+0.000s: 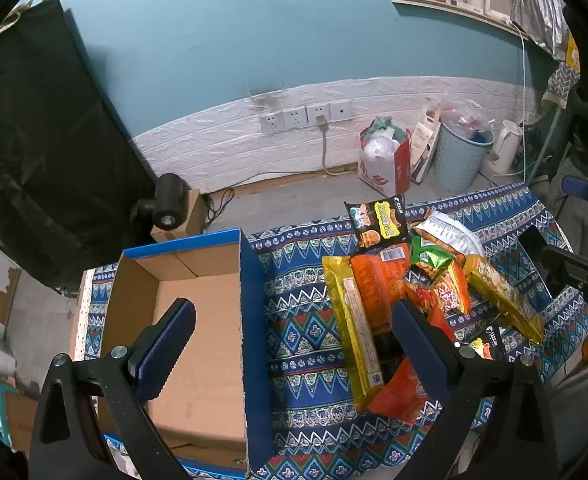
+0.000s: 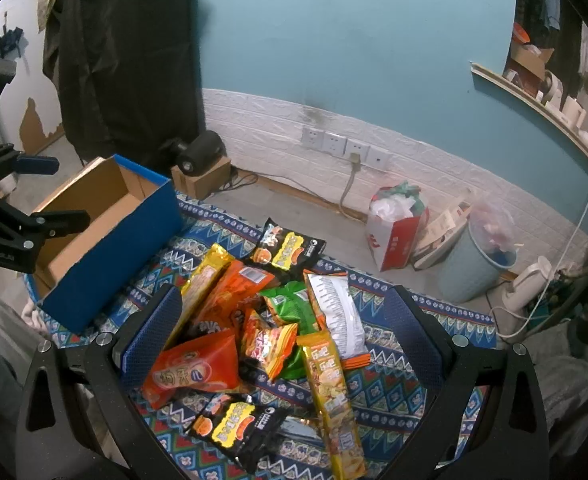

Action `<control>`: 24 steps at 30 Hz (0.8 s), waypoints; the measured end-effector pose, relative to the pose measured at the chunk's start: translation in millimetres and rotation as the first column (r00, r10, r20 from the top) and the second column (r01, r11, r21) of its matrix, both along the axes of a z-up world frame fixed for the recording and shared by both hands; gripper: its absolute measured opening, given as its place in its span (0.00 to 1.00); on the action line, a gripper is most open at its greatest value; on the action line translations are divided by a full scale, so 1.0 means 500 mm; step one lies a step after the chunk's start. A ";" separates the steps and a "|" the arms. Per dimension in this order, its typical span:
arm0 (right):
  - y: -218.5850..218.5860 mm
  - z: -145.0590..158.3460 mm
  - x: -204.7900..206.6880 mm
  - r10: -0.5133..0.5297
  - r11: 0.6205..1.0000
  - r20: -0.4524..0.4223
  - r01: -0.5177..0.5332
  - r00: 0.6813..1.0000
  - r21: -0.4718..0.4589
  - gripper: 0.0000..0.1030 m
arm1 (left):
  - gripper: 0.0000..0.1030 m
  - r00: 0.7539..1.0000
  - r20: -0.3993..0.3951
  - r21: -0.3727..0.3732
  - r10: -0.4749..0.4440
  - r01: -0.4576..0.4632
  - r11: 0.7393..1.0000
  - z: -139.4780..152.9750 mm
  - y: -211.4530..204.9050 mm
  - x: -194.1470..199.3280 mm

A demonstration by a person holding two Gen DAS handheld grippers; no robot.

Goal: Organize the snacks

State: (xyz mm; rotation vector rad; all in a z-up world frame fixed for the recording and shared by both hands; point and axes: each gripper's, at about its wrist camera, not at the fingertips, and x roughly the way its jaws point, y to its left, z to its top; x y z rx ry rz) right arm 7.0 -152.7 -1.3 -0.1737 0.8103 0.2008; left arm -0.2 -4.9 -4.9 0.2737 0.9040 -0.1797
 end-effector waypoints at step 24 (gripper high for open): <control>0.002 -0.002 -0.004 0.000 1.000 -0.005 0.000 1.000 0.000 0.97 | 0.97 1.000 -0.012 -0.005 -0.003 0.003 1.000 -0.005 0.002 0.006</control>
